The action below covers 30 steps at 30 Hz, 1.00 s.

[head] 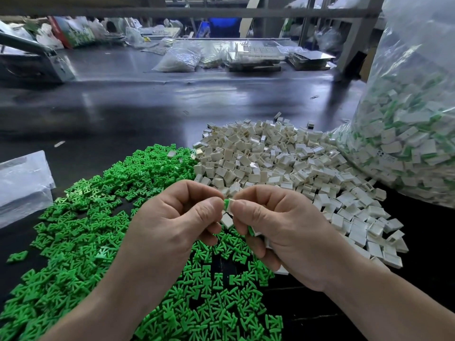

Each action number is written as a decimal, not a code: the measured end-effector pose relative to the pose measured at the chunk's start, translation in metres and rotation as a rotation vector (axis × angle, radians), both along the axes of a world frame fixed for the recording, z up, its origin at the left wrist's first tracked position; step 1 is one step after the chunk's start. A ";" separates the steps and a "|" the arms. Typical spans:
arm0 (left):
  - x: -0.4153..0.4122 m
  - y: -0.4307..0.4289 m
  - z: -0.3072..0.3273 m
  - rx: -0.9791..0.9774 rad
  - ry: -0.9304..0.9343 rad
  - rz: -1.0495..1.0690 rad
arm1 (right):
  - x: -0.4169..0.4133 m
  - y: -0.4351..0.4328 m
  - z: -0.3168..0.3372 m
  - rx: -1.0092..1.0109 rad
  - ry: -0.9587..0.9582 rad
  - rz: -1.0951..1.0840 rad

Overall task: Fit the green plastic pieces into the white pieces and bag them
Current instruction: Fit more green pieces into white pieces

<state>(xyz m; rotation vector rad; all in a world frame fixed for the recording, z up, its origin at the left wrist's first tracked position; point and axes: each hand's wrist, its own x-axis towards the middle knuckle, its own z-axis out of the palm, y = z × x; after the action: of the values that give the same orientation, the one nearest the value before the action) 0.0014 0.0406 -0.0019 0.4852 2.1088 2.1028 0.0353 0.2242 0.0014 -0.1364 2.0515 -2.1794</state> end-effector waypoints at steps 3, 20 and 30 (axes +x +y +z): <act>0.002 0.000 0.003 0.033 -0.013 -0.039 | 0.001 0.001 0.000 0.061 0.041 -0.005; 0.004 0.005 0.009 0.507 -0.610 -0.496 | 0.001 0.004 0.005 -0.155 -0.157 0.170; 0.008 0.010 0.009 0.576 -0.562 -0.485 | 0.002 0.002 0.007 -0.216 -0.158 0.162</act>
<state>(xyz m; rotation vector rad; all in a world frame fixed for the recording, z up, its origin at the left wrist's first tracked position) 0.0093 0.0510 0.0070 0.3477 0.9646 2.1707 0.0372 0.2262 0.0082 -0.1428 1.6605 -2.2267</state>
